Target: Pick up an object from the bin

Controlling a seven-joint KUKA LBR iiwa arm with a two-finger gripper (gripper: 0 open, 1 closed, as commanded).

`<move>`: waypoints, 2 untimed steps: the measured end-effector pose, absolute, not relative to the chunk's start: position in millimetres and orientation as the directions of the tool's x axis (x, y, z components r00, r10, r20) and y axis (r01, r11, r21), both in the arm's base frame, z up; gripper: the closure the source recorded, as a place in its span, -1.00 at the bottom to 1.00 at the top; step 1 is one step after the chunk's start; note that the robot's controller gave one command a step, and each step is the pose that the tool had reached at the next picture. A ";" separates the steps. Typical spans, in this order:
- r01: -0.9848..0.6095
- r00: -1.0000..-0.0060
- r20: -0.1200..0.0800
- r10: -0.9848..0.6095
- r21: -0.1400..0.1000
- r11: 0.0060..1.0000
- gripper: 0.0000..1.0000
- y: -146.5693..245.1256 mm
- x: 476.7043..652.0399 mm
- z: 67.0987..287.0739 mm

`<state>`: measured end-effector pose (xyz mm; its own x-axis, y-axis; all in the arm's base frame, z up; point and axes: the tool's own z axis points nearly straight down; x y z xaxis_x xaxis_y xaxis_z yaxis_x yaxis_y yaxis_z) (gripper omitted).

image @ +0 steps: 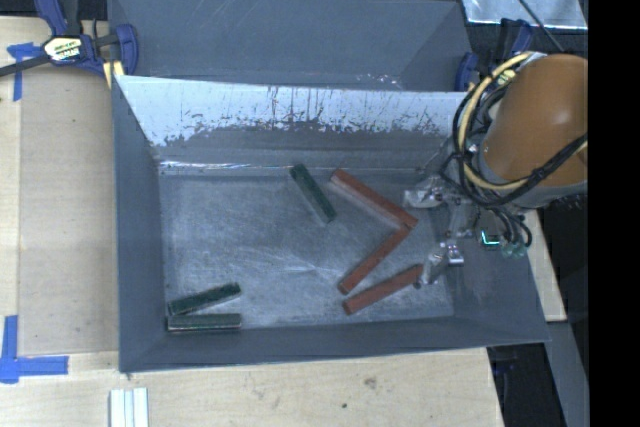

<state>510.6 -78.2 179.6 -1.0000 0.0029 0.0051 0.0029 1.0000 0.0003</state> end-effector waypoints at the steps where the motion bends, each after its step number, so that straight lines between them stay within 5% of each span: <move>1: 0.000 -1.000 -0.003 0.000 -0.001 1.000 -1.00 -78.0 512.5 183.6; 2: -0.038 -0.999 -0.024 -0.038 -0.003 0.999 1.00 -87.3 538.2 76.8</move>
Offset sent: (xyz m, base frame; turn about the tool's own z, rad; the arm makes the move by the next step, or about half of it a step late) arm 0.0200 -0.0088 -0.1096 -0.0417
